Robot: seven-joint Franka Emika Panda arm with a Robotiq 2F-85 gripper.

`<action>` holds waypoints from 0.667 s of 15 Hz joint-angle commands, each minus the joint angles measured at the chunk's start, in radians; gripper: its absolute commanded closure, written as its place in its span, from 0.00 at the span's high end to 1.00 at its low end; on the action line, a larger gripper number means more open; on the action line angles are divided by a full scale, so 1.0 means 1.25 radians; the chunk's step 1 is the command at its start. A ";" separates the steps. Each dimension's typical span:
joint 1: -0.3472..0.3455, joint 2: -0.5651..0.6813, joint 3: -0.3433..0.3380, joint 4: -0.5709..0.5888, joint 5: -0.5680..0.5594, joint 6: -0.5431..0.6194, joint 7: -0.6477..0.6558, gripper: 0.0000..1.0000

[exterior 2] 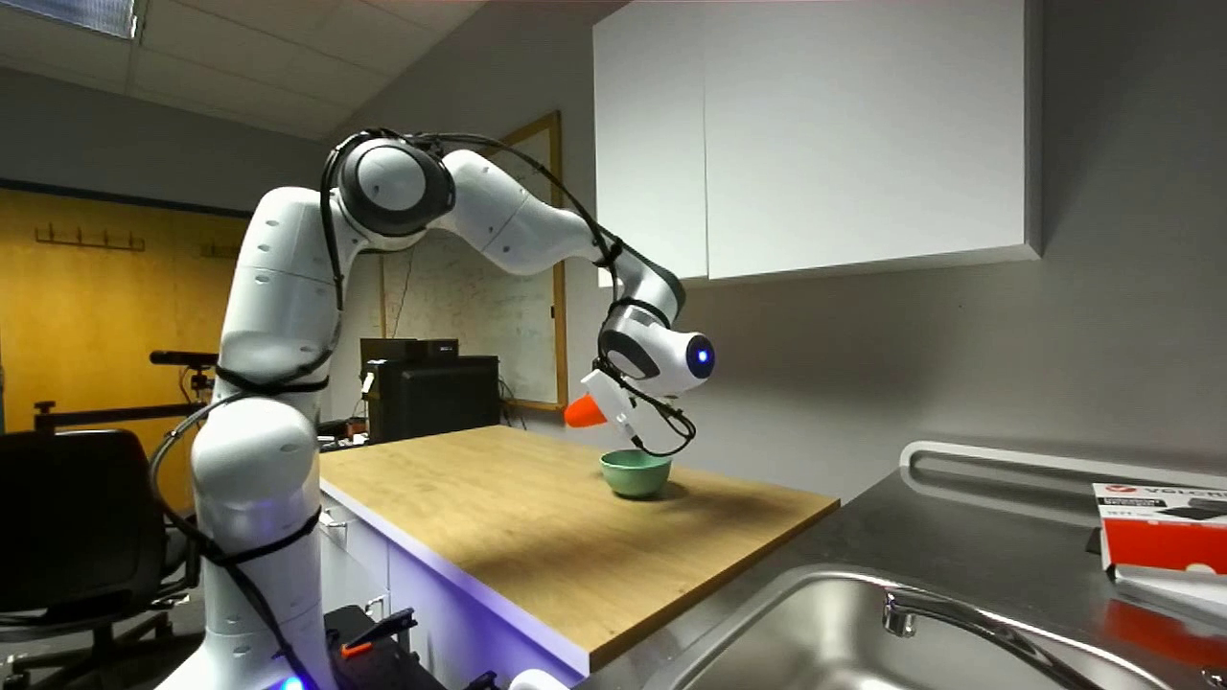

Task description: Pour the contents in the cup into the bowl

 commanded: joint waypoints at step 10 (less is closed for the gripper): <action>-0.034 0.133 -0.016 0.076 0.191 -0.290 -0.008 0.01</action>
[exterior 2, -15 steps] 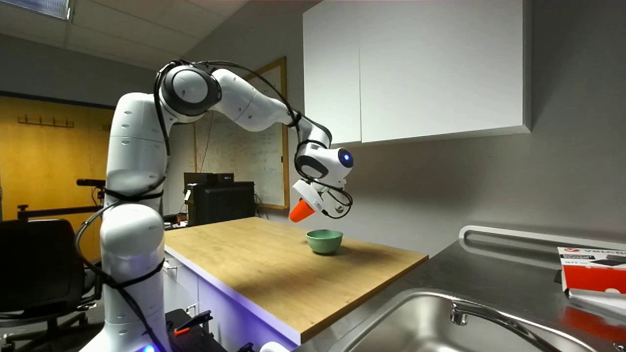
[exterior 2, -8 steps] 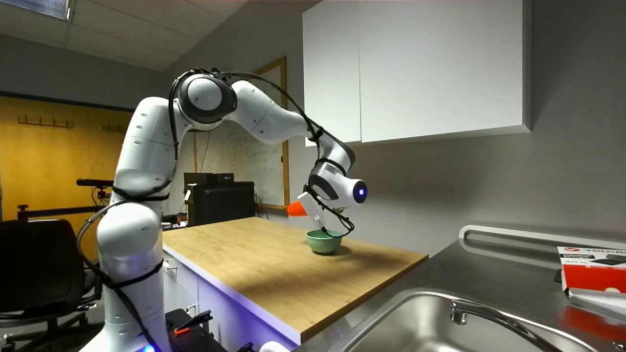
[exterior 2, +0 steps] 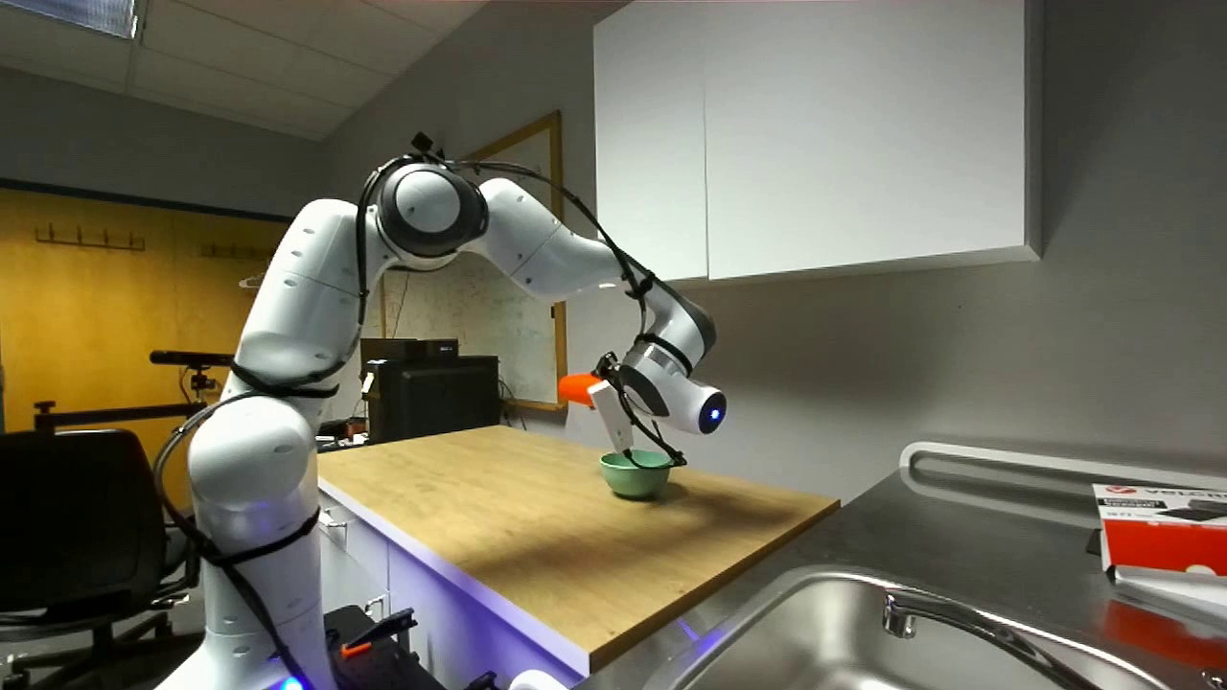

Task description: Pour the contents in the cup into the bowl

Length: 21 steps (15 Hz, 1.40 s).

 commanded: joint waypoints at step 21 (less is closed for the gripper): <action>-0.034 0.098 -0.027 0.103 0.117 -0.218 0.078 0.01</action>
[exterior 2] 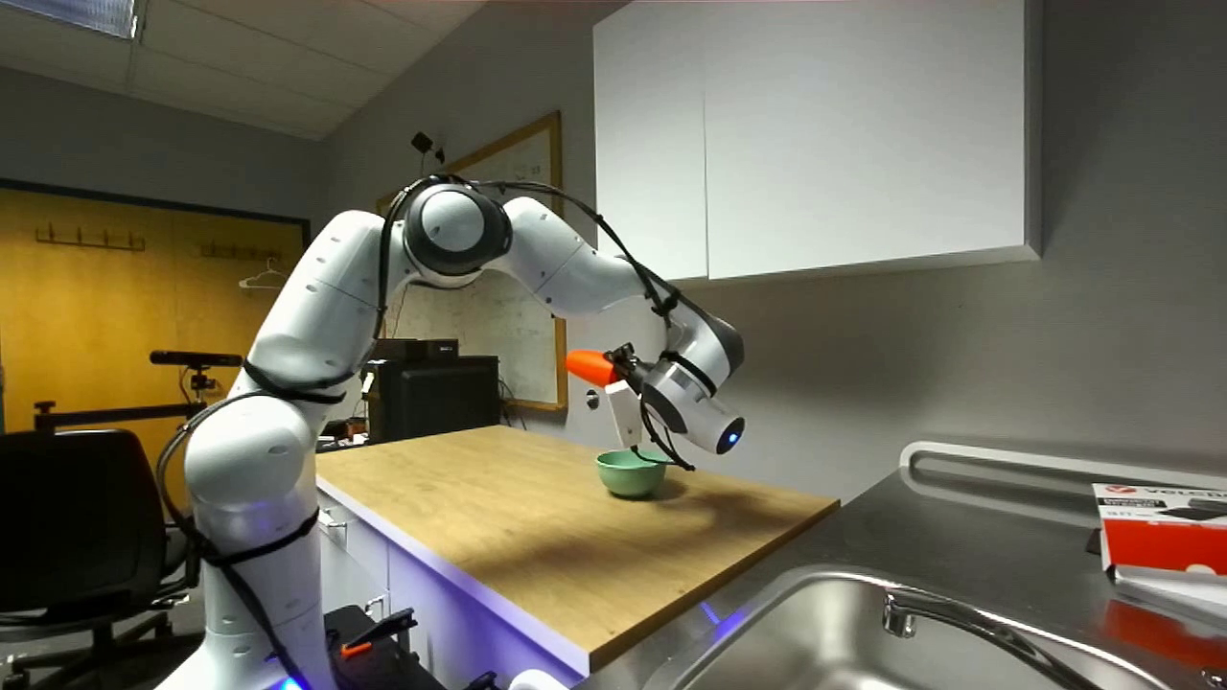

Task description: Pour the contents in the cup into the bowl

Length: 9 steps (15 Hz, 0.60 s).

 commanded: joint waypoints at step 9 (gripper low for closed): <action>-0.011 0.005 -0.016 0.029 0.027 -0.050 0.063 0.01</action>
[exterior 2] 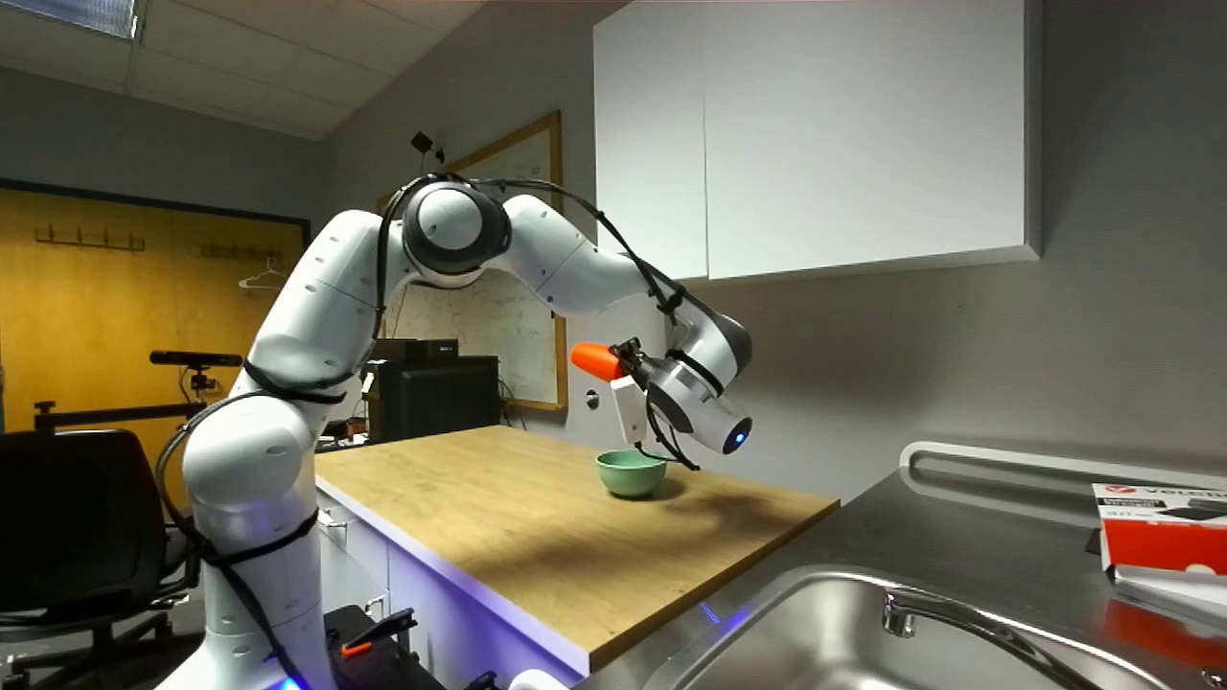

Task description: Pour the contents in the cup into the bowl

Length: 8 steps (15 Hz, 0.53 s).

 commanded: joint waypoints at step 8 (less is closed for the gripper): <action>0.014 0.005 -0.001 0.026 0.005 -0.014 0.040 0.01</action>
